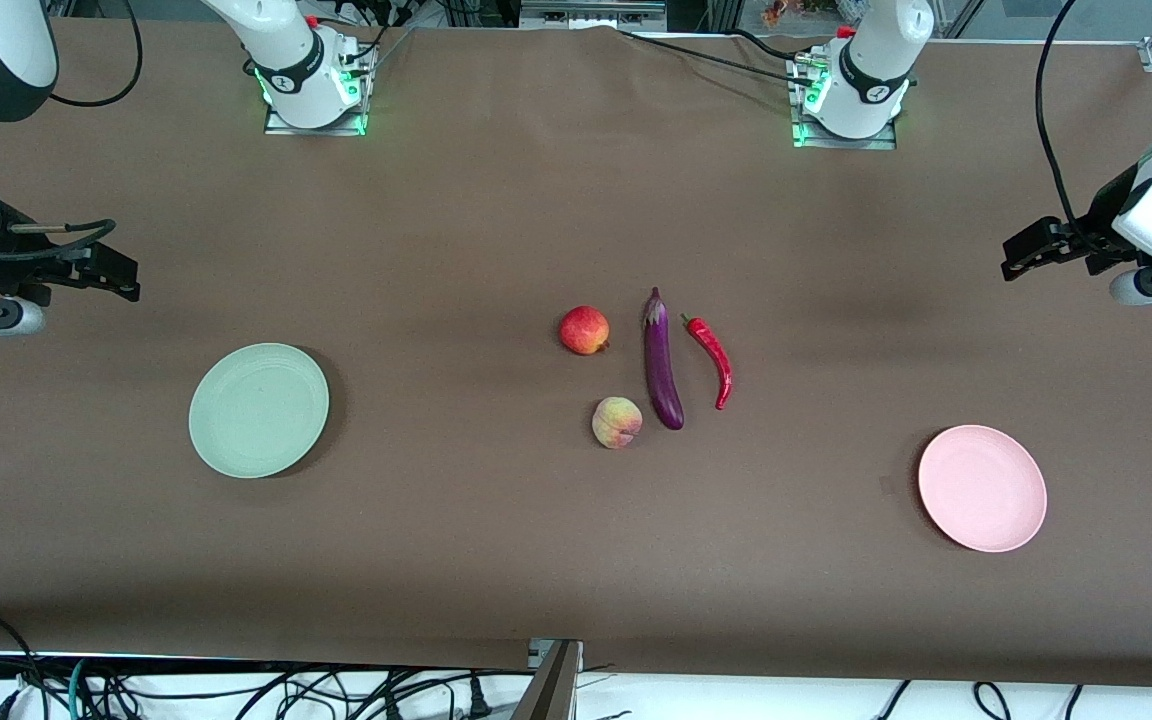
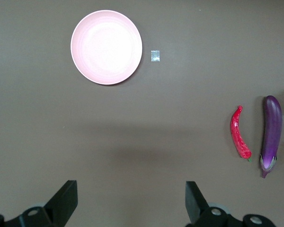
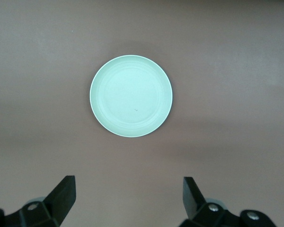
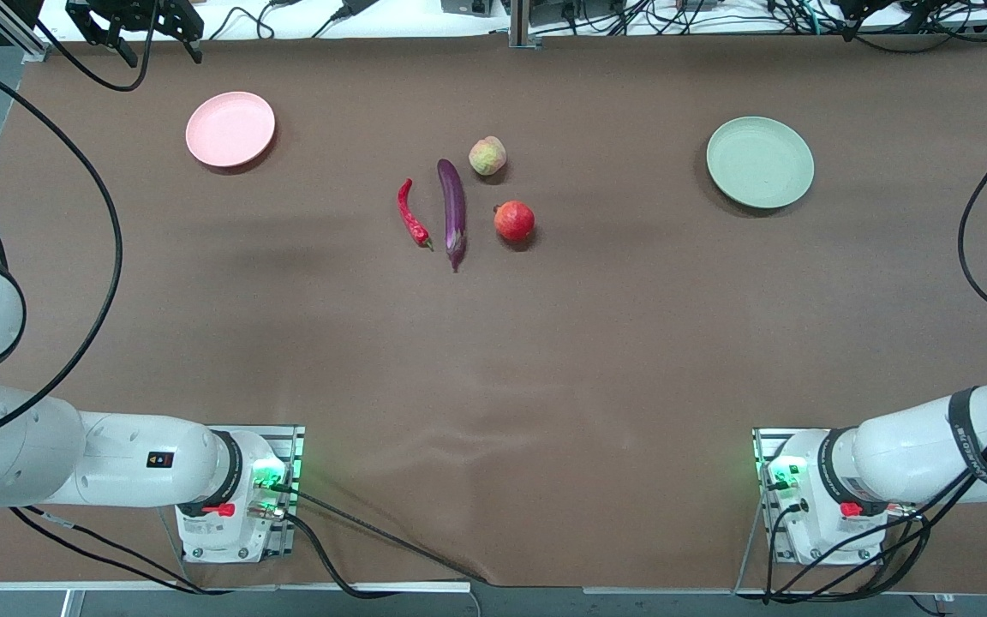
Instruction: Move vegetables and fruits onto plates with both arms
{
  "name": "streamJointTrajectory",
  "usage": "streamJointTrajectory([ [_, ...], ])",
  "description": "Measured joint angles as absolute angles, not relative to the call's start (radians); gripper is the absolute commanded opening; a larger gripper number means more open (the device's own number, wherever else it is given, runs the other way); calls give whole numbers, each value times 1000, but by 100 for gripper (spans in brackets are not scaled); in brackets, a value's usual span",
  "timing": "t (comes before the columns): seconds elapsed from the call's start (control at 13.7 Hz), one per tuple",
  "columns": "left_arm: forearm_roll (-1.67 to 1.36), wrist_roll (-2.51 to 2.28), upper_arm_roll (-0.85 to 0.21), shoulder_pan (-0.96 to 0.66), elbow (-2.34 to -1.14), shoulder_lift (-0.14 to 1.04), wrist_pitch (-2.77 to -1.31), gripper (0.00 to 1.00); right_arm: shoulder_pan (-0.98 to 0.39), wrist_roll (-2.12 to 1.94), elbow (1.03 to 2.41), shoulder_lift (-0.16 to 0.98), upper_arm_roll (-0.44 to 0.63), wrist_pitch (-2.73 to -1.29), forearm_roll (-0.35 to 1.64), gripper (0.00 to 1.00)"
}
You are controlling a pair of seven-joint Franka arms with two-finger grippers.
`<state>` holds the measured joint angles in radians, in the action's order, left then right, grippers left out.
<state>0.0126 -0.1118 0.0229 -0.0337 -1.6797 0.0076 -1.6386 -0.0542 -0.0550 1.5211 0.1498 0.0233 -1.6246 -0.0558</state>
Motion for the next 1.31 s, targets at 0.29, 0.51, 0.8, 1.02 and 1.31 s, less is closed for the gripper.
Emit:
streamJointTrajectory([
  [0.29,11,-112,23,-32,-1680,8,-1637,100,-54,-55,1521,150,23,-1625,-56,100],
  [0.51,-2,-112,23,-28,-1680,8,-1636,100,-54,-55,1521,150,23,-1625,-56,100],
  [0.8,-6,-112,23,-27,-1680,8,-1626,100,-54,-55,1521,150,23,-1625,-56,100],
  [1.02,-6,-112,23,-27,-1680,8,-1620,100,-54,-55,1521,150,23,-1625,-56,100],
  [1.31,-6,-112,23,-27,-1680,8,-1597,100,-53,-54,1521,150,25,-1625,-56,100],
])
